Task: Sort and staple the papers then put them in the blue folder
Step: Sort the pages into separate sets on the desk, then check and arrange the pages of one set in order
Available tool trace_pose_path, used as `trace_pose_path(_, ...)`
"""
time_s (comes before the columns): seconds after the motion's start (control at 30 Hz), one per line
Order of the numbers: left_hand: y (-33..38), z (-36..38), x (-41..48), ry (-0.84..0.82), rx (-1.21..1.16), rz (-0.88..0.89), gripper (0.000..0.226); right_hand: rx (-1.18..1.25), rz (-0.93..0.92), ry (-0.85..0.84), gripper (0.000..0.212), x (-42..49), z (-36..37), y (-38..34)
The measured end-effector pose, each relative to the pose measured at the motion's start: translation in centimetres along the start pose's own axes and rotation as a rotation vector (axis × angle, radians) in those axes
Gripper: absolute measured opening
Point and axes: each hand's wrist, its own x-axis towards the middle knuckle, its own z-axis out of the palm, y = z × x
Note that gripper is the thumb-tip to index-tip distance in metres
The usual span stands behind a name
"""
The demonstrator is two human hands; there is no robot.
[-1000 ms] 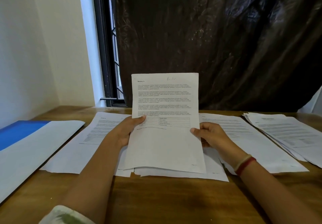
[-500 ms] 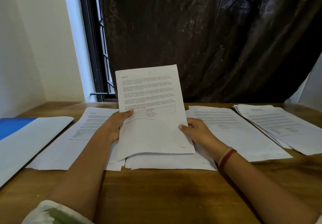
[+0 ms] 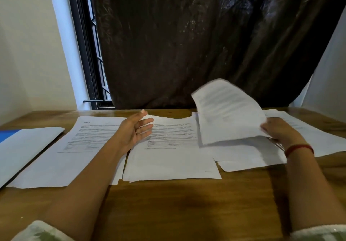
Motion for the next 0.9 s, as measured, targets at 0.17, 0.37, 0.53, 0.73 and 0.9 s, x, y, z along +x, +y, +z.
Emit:
trace_pose_path(0.17, -0.8, 1.4, -0.3, -0.04, 0.115, -0.013, 0.046, -0.185, 0.07, -0.098, 0.043, 0.6, 0.6, 2.3)
trace_pose_path(0.37, -1.0, 2.1, -1.1, -0.07, 0.154, -0.017, 0.046, -0.256, 0.036, -0.024, 0.047, 0.9, 1.3, 2.4)
trace_pose_path(0.53, -0.9, 2.2, -1.3, -0.065, 0.148, -0.029, 0.044, -0.263, 0.038, 0.046, 0.048, 1.7, 2.0, 3.1)
trace_pose_path(0.73, -0.9, 2.3, -1.3, -0.077, 0.174, -0.035, 0.043, -0.371, -0.067, 0.225, 0.045, 0.7, 3.4, 1.9)
trace_pose_path(0.9, -1.1, 1.9, -1.2, -0.064, 0.196, -0.039, 0.041, -0.388, -0.137, 0.339, 0.045, -0.5, 4.5, 0.3)
